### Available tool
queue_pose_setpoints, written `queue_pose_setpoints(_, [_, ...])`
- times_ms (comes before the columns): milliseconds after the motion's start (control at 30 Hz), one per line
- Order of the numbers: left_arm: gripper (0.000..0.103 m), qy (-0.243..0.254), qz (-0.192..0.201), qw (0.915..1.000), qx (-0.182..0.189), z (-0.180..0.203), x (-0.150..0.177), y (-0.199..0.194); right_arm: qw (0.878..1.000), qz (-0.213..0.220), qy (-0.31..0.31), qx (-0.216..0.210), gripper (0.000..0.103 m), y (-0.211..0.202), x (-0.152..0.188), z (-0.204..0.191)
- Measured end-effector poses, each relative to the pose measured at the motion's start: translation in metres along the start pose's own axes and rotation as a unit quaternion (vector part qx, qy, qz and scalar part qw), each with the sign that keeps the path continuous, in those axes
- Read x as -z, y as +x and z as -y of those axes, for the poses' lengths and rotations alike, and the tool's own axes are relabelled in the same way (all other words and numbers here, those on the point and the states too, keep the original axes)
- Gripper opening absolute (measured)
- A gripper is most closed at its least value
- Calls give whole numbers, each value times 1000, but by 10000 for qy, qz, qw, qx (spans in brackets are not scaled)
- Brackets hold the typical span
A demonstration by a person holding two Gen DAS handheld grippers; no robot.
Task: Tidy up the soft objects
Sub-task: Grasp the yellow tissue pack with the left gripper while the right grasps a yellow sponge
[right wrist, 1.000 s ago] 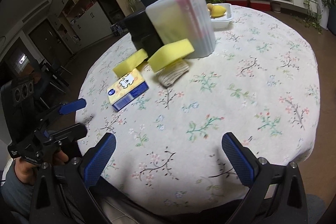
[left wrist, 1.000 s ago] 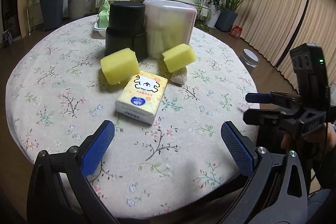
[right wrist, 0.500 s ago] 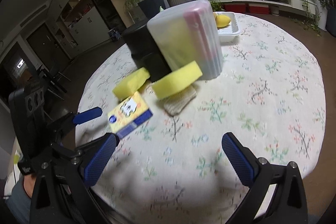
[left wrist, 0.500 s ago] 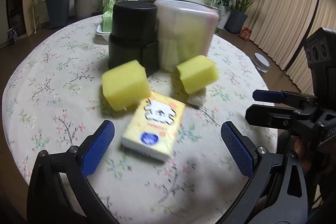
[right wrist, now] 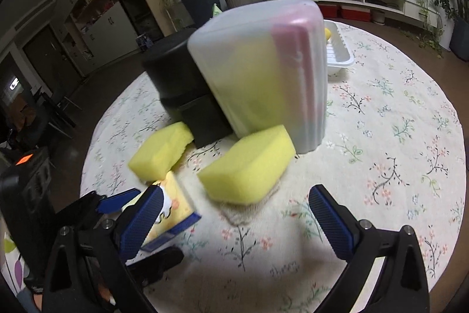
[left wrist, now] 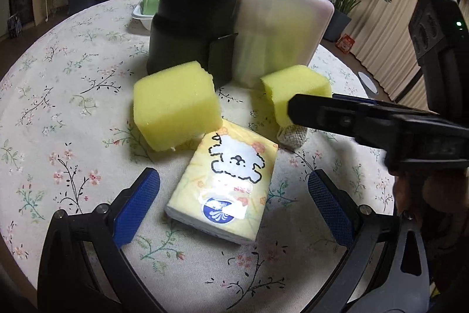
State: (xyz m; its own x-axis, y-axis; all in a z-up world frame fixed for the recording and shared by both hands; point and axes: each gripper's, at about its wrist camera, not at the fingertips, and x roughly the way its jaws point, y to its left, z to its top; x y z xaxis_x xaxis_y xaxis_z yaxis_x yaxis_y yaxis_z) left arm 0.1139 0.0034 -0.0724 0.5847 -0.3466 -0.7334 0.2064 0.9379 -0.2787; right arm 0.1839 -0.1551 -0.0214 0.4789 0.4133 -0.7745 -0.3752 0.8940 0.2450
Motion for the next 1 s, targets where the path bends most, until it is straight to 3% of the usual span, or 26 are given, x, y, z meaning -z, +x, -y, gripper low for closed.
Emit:
queue_pose_setpoints(433, [99, 24, -59, 9999, -125, 3, -3, 1, 9992, -180, -110, 340, 84, 22, -3, -4])
queue_pose_setpoints(600, [85, 26, -13, 9997, -232, 1, -2, 0, 9987, -295, -134, 402, 75, 28, -3, -2])
queue_pose_setpoints(700, [65, 82, 21, 9994, -349, 1, 0, -2, 9985, -334, -204, 372, 64, 31, 0, -3])
queue_pose_setpoints(1000, [55, 114, 126, 9992, -353, 3, 6, -5, 9994, -136, -124, 300, 57, 16, 12, 3])
